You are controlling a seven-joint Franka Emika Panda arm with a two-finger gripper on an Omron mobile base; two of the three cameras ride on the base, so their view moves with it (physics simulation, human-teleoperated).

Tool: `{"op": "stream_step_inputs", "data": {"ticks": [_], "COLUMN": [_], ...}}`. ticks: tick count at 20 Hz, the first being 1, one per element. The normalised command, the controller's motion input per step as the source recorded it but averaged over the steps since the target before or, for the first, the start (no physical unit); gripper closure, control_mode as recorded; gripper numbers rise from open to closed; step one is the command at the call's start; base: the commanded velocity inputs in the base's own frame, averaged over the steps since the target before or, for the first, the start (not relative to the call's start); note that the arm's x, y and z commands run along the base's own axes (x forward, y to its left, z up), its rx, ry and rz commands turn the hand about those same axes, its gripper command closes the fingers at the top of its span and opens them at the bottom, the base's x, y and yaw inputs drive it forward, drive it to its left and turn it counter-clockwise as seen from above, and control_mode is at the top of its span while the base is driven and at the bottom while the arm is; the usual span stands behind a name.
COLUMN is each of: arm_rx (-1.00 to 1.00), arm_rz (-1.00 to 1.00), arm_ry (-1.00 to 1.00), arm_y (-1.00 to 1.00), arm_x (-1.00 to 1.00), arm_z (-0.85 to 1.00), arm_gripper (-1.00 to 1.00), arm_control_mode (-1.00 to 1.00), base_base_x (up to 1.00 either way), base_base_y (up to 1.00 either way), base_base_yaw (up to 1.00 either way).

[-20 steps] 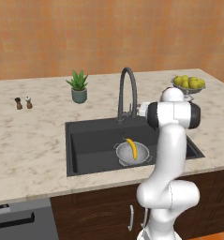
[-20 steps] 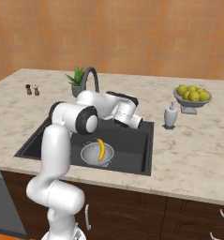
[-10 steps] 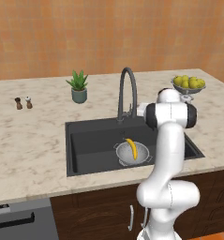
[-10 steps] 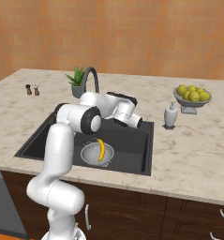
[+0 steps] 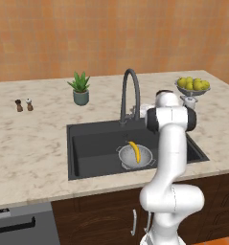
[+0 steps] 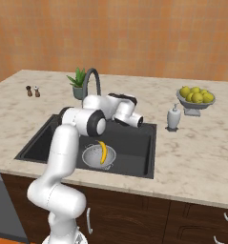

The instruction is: Put the colander in the sink, put the banana in the colander, and turn on the sink faucet and pour water over the colander.

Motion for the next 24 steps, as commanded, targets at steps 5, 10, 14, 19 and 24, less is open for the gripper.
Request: {"op": "stream_step_inputs", "data": {"ticks": [5, 10, 14, 19, 24], "arm_rx": [0.00, -0.03, -0.04, -0.05, -0.04], "arm_rz": [-0.04, -0.05, -0.07, -0.12, -0.18], "arm_ry": [0.05, 0.04, 0.02, 0.01, 0.04], "arm_y": [-0.02, -0.16, -0.26, -0.47, -0.67], "arm_x": [0.42, 0.24, 0.19, 0.14, 0.14], "arm_z": [-0.15, -0.17, -0.17, -0.13, -0.11], "arm_gripper": [-1.00, 1.00, 1.00, 1.00, 1.00], "arm_control_mode": [-1.00, -1.00, -1.00, -1.00, -1.00], "base_base_x": [0.00, 0.00, 0.00, 0.00, 0.00], "base_base_y": [0.00, 0.00, 0.00, 0.00, 0.00], "base_base_yaw": [0.00, 0.00, 0.00, 0.00, 0.00]}}
